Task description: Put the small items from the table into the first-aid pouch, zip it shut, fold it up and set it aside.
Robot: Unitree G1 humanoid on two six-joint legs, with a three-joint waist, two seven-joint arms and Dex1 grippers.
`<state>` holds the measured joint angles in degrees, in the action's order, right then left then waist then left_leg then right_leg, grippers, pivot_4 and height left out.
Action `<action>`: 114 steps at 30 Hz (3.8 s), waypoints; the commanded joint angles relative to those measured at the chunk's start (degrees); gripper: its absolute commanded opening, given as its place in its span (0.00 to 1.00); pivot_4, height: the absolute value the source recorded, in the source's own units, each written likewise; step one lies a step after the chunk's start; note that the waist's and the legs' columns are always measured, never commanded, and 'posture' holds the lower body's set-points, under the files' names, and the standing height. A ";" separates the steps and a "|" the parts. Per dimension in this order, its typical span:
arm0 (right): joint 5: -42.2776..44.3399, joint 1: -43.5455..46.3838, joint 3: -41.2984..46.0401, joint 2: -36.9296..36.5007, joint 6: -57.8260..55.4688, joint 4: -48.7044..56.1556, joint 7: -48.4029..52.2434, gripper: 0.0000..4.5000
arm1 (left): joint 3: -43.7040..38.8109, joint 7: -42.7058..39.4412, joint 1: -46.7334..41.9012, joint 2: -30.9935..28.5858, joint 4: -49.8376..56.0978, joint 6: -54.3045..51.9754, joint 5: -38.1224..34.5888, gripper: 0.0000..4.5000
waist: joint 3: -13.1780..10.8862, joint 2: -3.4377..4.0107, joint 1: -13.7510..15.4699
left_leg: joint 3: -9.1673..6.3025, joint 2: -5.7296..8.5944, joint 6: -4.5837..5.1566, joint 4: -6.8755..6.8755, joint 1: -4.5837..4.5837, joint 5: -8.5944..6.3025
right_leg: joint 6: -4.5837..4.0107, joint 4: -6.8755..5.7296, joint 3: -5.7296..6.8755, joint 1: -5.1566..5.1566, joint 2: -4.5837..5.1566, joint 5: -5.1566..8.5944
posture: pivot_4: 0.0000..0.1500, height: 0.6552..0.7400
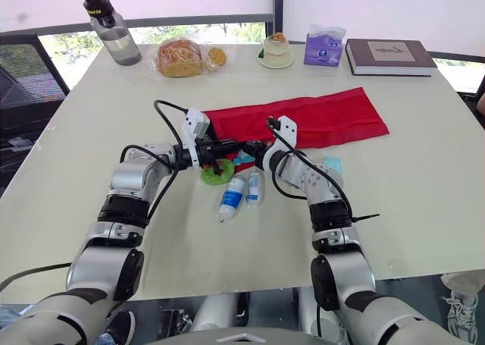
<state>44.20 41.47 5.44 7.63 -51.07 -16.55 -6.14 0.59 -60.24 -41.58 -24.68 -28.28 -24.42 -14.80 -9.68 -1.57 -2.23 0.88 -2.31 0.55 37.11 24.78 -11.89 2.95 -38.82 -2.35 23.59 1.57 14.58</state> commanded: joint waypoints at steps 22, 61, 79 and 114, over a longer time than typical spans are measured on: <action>-4.82 -2.76 -2.26 -3.84 -7.73 13.54 7.78 0.52 | 0.47 -1.96 -1.85 0.24 -3.68 1.03 0.01 0.00 | -0.05 0.01 -0.18 | 0.02 -0.01 0.00 -0.08 0.03 0.00 | 0.00 0.05 -0.01 0.05 -0.01 0.01 | 1.00 0.98; -38.39 0.35 -30.56 -18.86 10.77 13.56 31.03 0.01 | 1.48 -3.78 -1.71 1.06 -1.70 -0.57 -0.58 0.00 | -0.11 -0.01 -0.07 | 0.04 0.01 0.00 -0.16 0.04 0.00 | 0.00 0.19 -0.01 0.07 -0.03 0.01 | 1.00 0.98; -44.70 10.43 -24.90 -6.88 24.91 -10.58 25.39 0.01 | 2.68 -5.22 -0.66 1.19 -1.00 -0.35 -0.55 0.00 | -0.11 0.00 -0.17 | 0.04 0.02 -0.01 -0.13 0.02 0.00 | 0.00 0.07 -0.02 0.09 -0.02 0.01 | 1.00 0.98; -46.10 8.27 -22.46 -6.03 26.77 -11.16 26.72 0.01 | 2.08 -6.85 -0.94 -0.26 -1.48 -0.29 -0.83 0.00 | -0.12 0.02 -0.32 | 0.03 -0.03 -0.03 -0.02 -0.02 0.01 | -0.01 -0.08 -0.05 0.14 -0.11 0.00 | 1.00 0.98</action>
<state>-1.27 47.02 -19.29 1.19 -28.85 -27.24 22.86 1.58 -65.76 -42.89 -25.26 -31.35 -24.06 -15.18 -9.80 -1.56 -2.54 0.93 -2.35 0.52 37.09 24.76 -11.88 2.94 -38.89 -2.42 23.73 1.47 14.58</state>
